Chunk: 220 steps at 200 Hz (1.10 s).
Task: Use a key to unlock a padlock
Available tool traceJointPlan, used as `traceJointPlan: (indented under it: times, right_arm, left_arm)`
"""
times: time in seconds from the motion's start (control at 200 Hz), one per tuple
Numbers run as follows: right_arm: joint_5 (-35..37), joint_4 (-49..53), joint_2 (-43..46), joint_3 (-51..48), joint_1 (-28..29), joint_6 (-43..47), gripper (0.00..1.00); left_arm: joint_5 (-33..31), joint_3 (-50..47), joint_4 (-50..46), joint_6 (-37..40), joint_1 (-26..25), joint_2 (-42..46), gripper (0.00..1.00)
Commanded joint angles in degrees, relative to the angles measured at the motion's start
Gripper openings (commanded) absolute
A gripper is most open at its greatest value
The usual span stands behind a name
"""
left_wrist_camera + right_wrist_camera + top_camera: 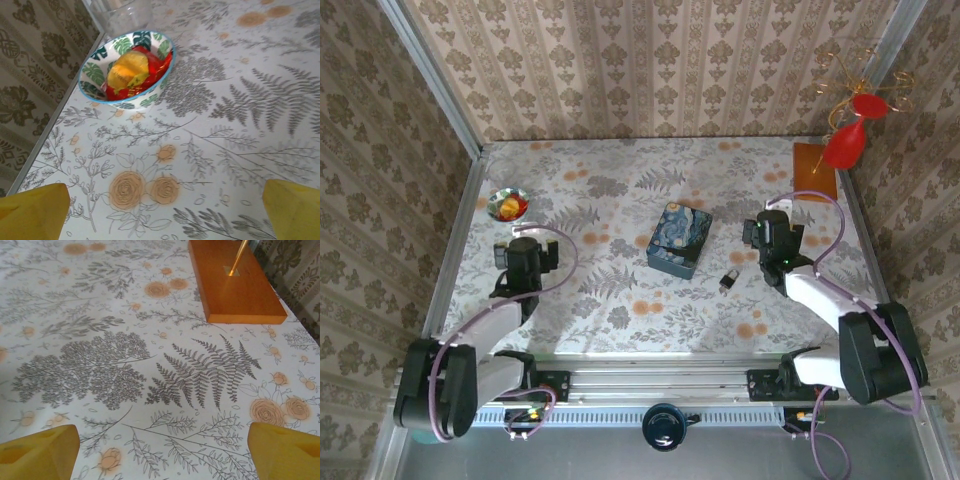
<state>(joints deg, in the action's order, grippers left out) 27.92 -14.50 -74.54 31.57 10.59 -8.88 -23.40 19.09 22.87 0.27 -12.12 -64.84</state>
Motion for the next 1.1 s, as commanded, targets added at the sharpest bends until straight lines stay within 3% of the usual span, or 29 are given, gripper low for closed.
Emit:
traceJointPlan:
  times: [0.0, 0.035, 0.135, 0.23, 0.335, 0.405, 0.45, 0.515, 0.575, 0.63, 1.095]
  right_arm:
    - [1.5, -16.2, -4.0, -4.0, -0.9, 5.6, 0.89]
    - [1.6, -15.7, -4.1, -3.6, -0.9, 5.8, 0.91]
    - [-1.2, -26.9, -4.8, -7.0, -1.7, 9.2, 0.93]
    - [-10.5, -37.4, -11.0, -9.9, -5.1, 8.0, 0.94]
    - [-13.2, -34.6, -10.9, -9.3, -6.5, 6.5, 1.00]
    - [-12.9, -38.9, -14.1, -9.5, -6.7, 6.6, 1.00]
    - [-12.7, -36.0, -12.9, -9.3, -6.9, 5.9, 1.00]
    - [-12.6, -37.5, -13.3, -9.5, -7.1, 5.9, 1.00]
    - [-12.8, -36.6, -13.1, -9.3, -7.1, 5.9, 1.00]
    - [-12.8, -36.4, -13.0, -9.2, -7.2, 5.8, 1.00]
    - [-14.3, -37.0, -13.1, -9.6, -7.0, 6.7, 1.00]
  left_arm:
    - [1.1, -1.3, 13.1, 2.4, 2.6, -4.5, 1.00]
    - [1.5, -0.7, 12.9, 2.1, 2.9, -5.3, 1.00]
    - [3.3, -1.6, 20.8, 3.8, 4.4, -8.3, 1.00]
    - [5.7, -2.0, 26.5, 3.8, 6.6, -11.3, 1.00]
    - [11.9, -1.6, 28.6, 0.6, 10.0, -14.5, 1.00]
    - [13.8, -3.2, 39.5, -0.1, 11.0, -22.3, 1.00]
    - [14.0, -3.8, 47.9, 2.1, 10.7, -27.0, 1.00]
    - [13.9, -2.2, 37.5, 1.6, 9.5, -23.0, 1.00]
    - [11.9, -0.1, 38.5, 3.2, 9.0, -25.5, 1.00]
    - [10.9, 1.3, 33.0, 2.0, 8.6, -24.1, 1.00]
    - [10.9, 2.0, 33.2, 2.7, 8.8, -24.7, 1.00]
